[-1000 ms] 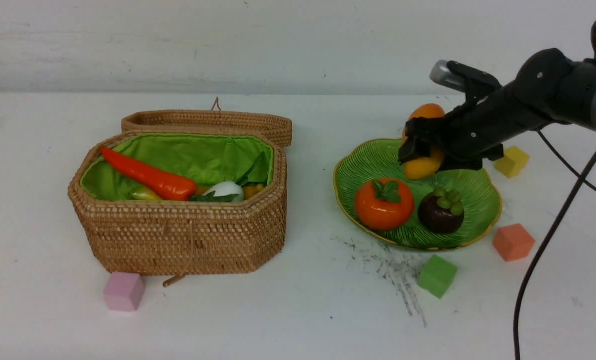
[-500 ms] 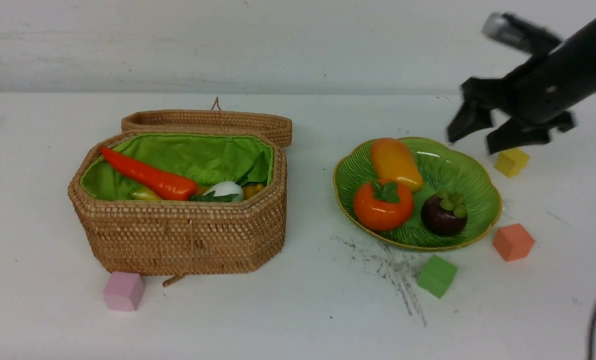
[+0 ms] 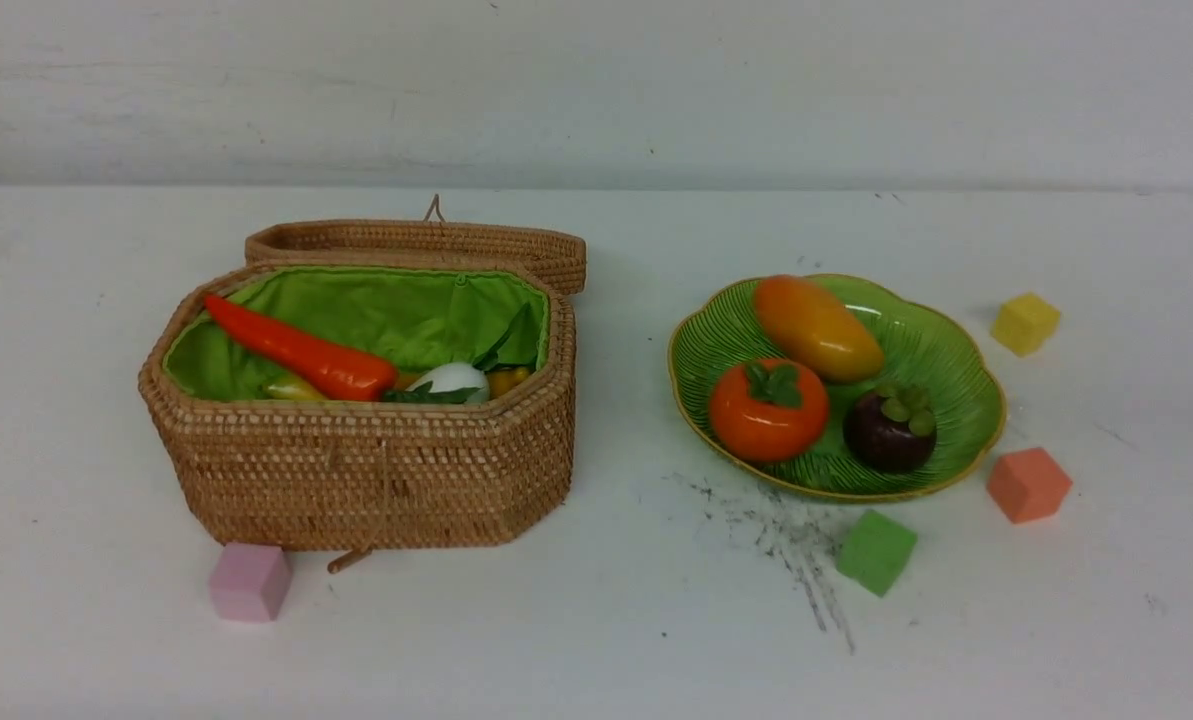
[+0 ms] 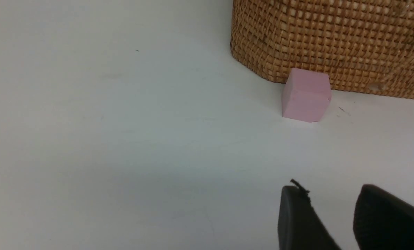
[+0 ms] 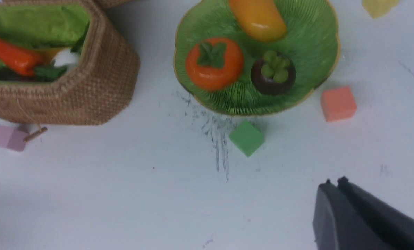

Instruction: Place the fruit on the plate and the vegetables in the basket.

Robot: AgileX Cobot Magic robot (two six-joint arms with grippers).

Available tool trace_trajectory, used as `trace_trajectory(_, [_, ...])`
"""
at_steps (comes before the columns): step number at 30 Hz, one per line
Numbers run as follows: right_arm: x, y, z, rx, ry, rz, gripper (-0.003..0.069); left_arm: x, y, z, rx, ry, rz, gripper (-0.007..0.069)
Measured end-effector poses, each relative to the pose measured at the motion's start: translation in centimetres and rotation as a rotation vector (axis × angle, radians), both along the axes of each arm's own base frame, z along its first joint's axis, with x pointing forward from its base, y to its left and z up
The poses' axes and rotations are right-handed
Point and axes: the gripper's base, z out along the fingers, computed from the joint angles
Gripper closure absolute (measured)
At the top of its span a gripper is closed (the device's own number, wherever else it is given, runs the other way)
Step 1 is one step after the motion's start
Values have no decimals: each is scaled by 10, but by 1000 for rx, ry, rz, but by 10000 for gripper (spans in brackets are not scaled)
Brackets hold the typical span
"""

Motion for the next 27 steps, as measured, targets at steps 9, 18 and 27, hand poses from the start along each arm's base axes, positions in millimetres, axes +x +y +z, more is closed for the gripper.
trace_trajectory(9, [-80, -5, -92, 48, -304, -61, 667, 0, 0, 0, 0, 0, 0, 386])
trace_trajectory(18, [-96, -1, -140, 76, -285, -1, 667, 0, 0, 0, 0, 0, 0, 386])
trace_trajectory(27, [-94, -4, -140, 30, -311, -11, 664, 0, 0, 0, 0, 0, 0, 386])
